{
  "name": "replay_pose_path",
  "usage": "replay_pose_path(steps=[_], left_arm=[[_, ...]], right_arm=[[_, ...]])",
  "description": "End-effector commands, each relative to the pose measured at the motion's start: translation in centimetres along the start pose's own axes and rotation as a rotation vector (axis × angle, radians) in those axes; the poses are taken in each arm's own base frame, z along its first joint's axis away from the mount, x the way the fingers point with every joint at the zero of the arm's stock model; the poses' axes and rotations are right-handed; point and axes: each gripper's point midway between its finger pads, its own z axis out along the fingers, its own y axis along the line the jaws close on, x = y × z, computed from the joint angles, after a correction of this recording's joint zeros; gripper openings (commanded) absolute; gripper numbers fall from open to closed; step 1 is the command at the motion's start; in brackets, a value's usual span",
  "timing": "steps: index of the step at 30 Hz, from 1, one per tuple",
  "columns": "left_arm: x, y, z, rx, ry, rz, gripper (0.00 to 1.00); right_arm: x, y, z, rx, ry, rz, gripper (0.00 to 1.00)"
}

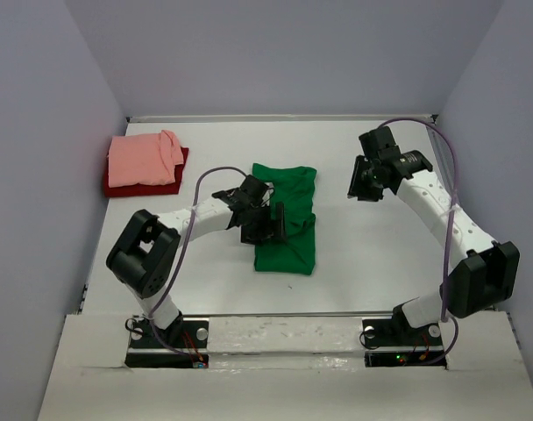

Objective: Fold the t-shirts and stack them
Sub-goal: Fold the tshirt

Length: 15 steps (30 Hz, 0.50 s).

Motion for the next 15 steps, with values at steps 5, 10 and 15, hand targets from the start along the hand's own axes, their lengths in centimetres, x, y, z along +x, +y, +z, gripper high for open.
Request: replay_pose_path(steps=[5,10,15], left_arm=[[-2.8,-2.3,-0.5,0.038,-0.063,0.031,0.86],[-3.6,-2.7,-1.5,0.026,-0.091,0.037,0.85],[-3.7,-2.7,-1.6,0.019,-0.093,0.039,0.78]], right_arm=[[0.5,0.1,-0.3,-0.044,-0.001,-0.008,0.36],[1.0,0.3,0.3,-0.058,0.016,-0.009,0.36],[1.1,0.5,0.6,-0.061,0.027,-0.010,0.35]])
